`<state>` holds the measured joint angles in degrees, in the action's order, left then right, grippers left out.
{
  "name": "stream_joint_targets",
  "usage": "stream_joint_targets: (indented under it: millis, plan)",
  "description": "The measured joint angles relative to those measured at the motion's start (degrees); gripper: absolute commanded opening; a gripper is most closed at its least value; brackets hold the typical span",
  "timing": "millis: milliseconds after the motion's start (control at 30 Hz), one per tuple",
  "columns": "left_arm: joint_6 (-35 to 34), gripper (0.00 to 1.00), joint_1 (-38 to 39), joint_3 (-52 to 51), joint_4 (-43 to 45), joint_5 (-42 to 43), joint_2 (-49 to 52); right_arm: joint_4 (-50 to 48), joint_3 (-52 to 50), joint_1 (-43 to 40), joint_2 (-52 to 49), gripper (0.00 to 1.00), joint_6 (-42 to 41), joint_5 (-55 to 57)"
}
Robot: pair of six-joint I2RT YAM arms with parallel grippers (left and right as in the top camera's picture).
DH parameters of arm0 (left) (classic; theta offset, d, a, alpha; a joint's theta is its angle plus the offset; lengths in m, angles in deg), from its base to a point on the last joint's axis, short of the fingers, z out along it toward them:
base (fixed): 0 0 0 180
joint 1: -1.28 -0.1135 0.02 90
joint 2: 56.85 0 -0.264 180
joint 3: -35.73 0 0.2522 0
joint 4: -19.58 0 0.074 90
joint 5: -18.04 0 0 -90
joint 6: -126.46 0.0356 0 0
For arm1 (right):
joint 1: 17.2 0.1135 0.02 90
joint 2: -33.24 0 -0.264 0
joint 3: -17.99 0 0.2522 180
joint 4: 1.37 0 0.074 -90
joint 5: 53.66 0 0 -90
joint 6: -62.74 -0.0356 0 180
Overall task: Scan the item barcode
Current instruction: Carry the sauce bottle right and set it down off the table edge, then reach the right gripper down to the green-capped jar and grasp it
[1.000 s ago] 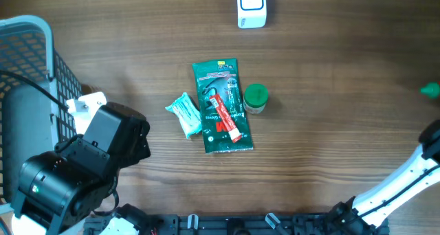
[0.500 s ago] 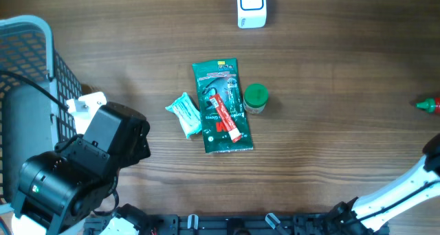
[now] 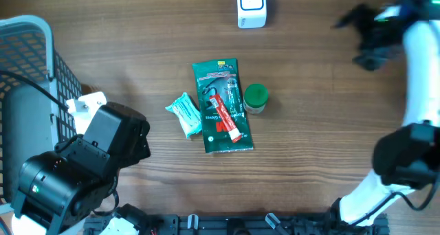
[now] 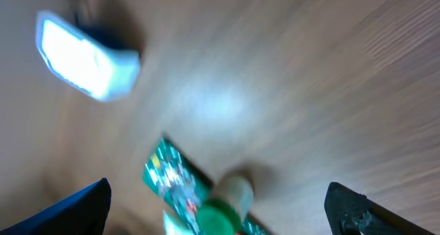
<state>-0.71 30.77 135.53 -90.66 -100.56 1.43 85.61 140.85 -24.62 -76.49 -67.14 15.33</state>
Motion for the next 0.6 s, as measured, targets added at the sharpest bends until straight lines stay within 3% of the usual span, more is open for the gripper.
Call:
stream_joint_targets:
  millis: [267, 500, 567, 600]
  plan:
    - [0.0, 1.0, 0.0, 0.0, 0.0, 0.0, 0.0, -6.4, -14.8, 22.8, 0.0, 1.0, -2.9, 5.7]
    - [0.0, 1.0, 0.0, 0.0, 0.0, 0.0, 0.0, -16.4, -22.2, 28.1, -0.1, 1.0, -12.7, 6.5]
    - [0.0, 1.0, 0.0, 0.0, 0.0, 0.0, 0.0, -19.5, -24.4, 29.9, -0.1, 0.91, -13.9, 6.8]
    - [0.0, 1.0, 0.0, 0.0, 0.0, 0.0, 0.0, -20.1, -25.6, 31.0, -0.1, 0.82, -14.8, 7.6]
